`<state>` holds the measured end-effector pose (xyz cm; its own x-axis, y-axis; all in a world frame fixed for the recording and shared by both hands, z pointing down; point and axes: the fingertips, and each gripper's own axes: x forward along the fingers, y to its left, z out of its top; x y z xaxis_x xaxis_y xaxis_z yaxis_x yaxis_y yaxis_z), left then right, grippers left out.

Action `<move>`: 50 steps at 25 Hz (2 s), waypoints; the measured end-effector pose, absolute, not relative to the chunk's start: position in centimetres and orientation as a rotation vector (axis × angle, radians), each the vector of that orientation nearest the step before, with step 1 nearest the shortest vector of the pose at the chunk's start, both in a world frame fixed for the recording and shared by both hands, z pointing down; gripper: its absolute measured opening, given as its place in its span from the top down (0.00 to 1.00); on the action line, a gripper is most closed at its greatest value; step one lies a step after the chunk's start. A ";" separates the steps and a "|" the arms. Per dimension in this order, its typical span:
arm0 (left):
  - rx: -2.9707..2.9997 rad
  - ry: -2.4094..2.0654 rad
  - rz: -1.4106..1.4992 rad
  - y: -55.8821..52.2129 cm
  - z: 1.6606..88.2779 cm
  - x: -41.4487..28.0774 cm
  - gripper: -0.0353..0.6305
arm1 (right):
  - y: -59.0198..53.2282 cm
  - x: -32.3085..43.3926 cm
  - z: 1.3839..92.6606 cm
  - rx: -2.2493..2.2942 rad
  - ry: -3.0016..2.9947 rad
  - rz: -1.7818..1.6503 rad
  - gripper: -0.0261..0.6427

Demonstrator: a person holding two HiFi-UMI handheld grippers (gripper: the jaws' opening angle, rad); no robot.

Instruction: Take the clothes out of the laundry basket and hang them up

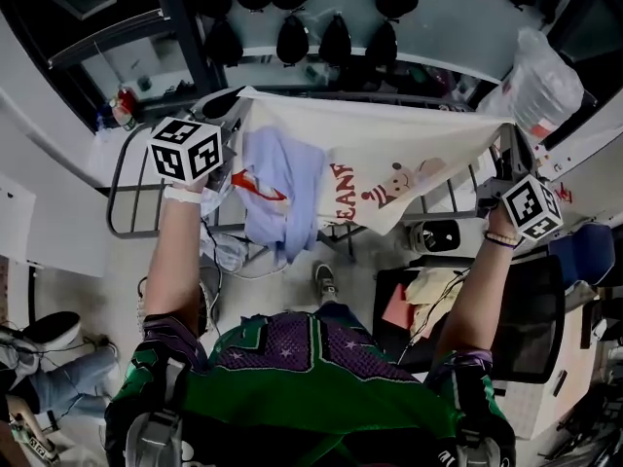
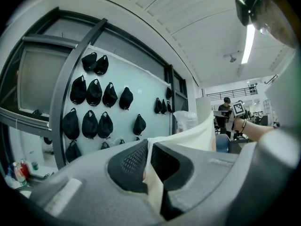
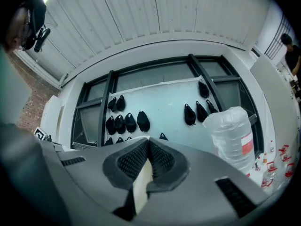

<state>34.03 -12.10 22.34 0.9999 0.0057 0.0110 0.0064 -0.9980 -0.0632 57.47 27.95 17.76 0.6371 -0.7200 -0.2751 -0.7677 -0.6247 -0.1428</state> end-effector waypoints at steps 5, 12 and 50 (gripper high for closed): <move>-3.079 0.060 -0.092 -14.4 24.1 38.4 0.92 | 24.3 63.1 19.6 -2.560 1.265 0.228 0.96; -3.102 0.187 -0.167 -19.2 25.4 45.9 0.92 | 18.9 71.1 21.3 -2.521 1.340 0.147 0.96; -3.096 0.685 -0.761 -30.3 43.3 49.5 0.71 | 6.5 84.9 40.9 -2.688 1.518 -0.513 0.79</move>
